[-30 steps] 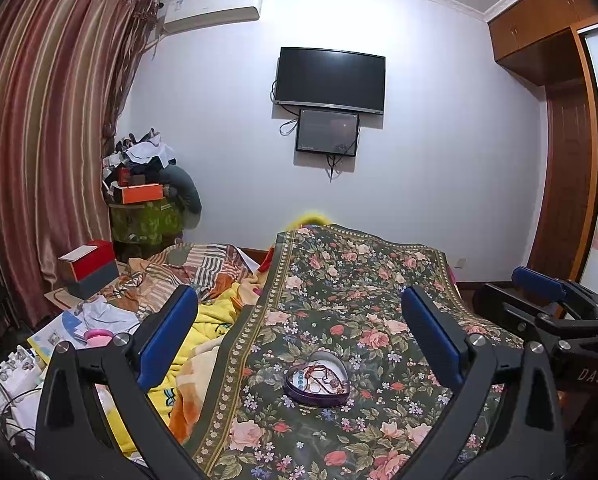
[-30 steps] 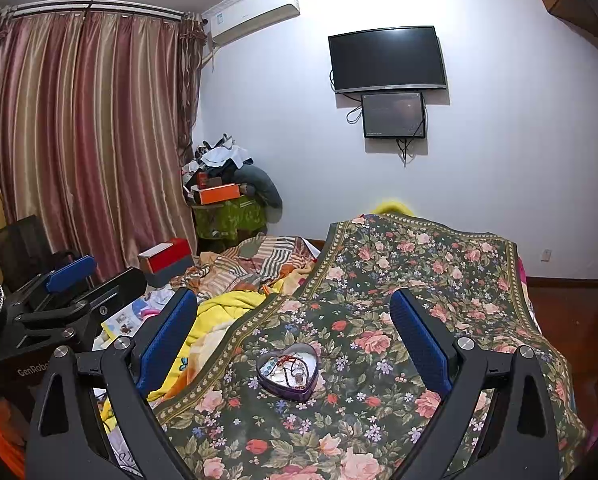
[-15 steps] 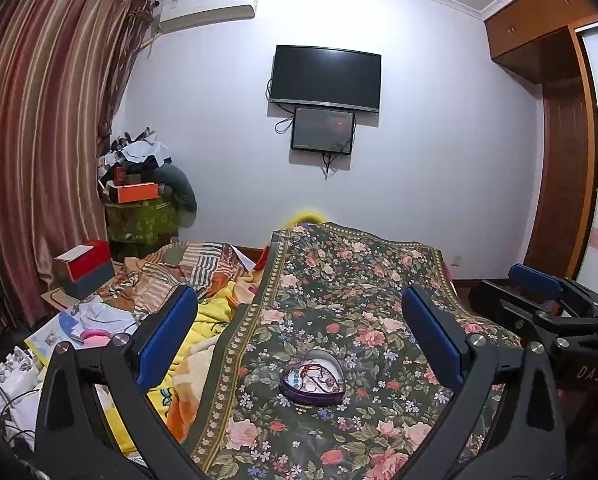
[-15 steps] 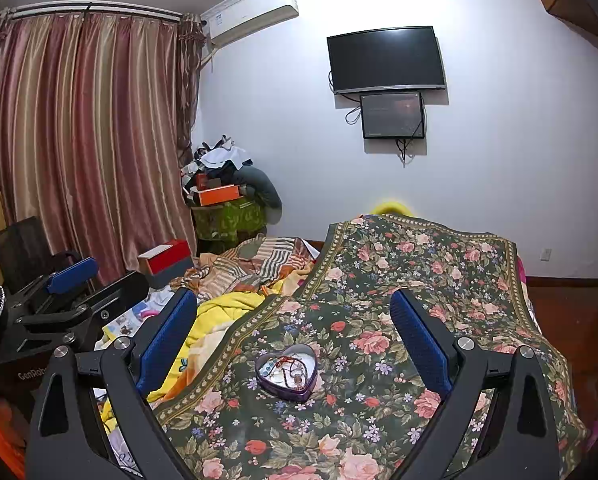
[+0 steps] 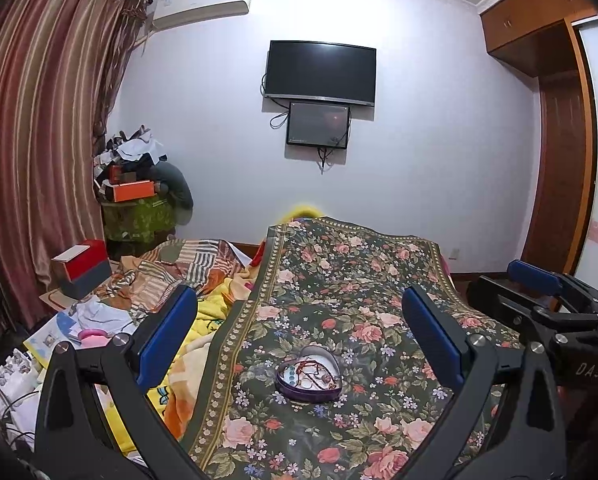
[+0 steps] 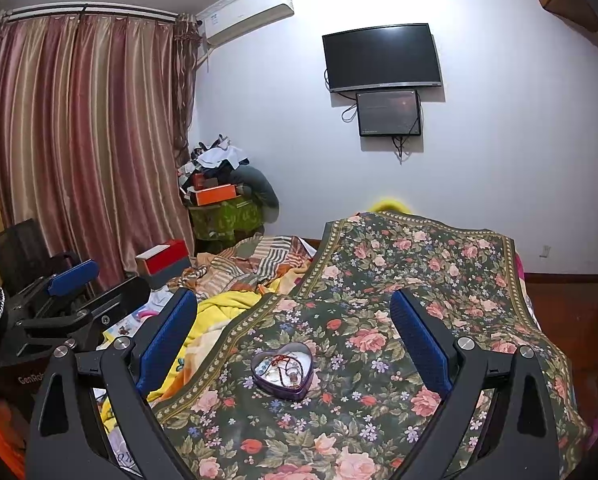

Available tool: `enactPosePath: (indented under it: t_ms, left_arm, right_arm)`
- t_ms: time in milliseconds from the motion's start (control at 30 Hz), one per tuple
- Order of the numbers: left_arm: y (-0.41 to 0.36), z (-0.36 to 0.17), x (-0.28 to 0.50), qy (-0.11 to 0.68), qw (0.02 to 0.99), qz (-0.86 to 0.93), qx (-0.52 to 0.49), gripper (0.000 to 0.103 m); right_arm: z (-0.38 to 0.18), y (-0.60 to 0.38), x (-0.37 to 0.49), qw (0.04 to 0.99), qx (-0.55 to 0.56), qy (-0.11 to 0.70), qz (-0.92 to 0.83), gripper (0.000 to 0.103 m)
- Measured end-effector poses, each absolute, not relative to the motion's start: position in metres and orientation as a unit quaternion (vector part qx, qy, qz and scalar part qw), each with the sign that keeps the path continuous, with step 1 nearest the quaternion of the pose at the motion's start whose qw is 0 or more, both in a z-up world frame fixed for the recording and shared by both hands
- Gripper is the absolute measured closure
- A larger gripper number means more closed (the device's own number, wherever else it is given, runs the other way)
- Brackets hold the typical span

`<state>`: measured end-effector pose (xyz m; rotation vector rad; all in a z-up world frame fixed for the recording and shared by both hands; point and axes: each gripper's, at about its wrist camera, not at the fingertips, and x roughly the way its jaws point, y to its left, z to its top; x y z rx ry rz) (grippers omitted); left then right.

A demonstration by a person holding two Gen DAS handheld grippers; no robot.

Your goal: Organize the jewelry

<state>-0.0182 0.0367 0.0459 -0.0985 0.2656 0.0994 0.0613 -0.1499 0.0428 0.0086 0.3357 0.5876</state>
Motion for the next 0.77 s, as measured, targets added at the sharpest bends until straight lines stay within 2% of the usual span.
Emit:
enactPosePath:
  t_ms: [767]
  left_arm:
    - [0.0402, 0.0463, -0.0154, 0.138, 0.988, 0.038, -0.056, 0.000]
  right_arm:
    - [0.0407, -0.1515, 0.0630, 0.944, 0.010, 0.170, 0.283, 0.007]
